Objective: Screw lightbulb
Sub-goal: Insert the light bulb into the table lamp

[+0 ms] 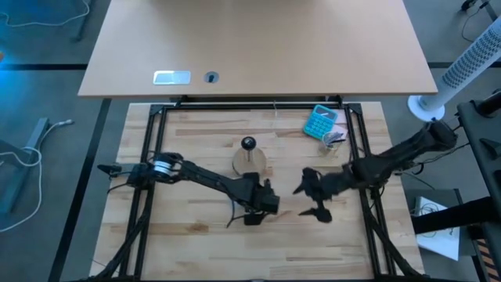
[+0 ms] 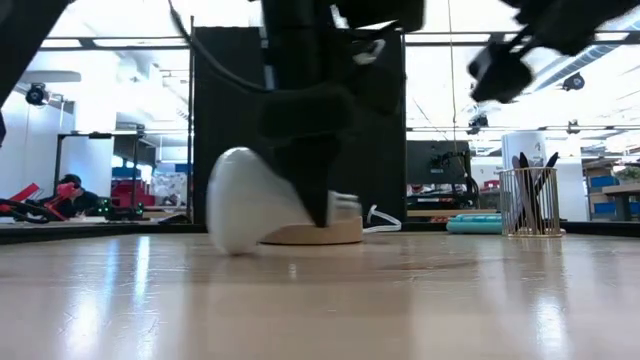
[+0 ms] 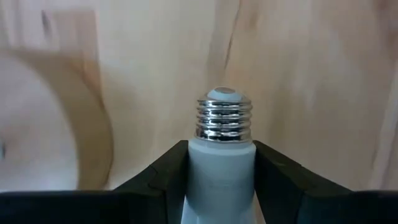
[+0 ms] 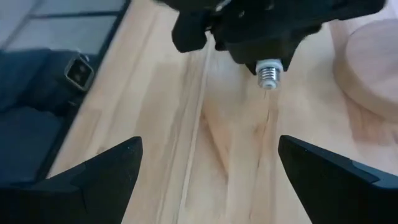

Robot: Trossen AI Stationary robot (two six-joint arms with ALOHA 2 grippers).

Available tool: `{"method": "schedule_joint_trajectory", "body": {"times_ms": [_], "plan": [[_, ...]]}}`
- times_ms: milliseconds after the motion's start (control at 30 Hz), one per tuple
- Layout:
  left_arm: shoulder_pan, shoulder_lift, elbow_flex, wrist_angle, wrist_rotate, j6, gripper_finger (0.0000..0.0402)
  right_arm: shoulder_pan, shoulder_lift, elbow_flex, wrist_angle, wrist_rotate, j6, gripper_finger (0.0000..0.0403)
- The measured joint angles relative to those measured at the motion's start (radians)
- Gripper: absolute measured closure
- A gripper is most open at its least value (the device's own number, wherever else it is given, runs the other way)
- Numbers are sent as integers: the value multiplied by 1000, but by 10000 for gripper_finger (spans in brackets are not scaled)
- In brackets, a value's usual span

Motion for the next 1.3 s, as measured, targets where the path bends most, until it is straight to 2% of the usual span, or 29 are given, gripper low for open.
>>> {"method": "schedule_joint_trajectory", "body": {"times_ms": [100, 200, 300, 567, 800, 1000, 1100, 1233, 1300], "plan": [[0, 58, 69, 0, 0, 24, 256, 78, 32, -11, 19, 164, 48, 32], [0, 97, 111, 0, 1, 60, 256, 107, 90, -24, 42, 331, 81, 32], [1, 117, 135, 1, 0, 95, 256, 99, 176, -30, 76, 415, 92, 32], [7, 103, 121, 15, 0, 130, 245, 95, 380, -30, 210, 410, 88, 32], [4, 99, 126, 19, -23, 129, 201, 92, 479, -30, 303, 384, 75, 32], [1, 89, 126, 17, -23, 144, 164, 82, 516, -23, 323, 384, 73, 32], [-6, 57, 126, 2, -52, 152, 151, 68, 525, 8, 326, 384, 52, 32], [-35, -35, 126, -47, -149, 117, 144, 14, 569, 90, 333, 377, -9, 32], [-53, -88, 124, -76, -152, 81, 143, -18, 604, 140, 335, 347, -37, 32]]}}
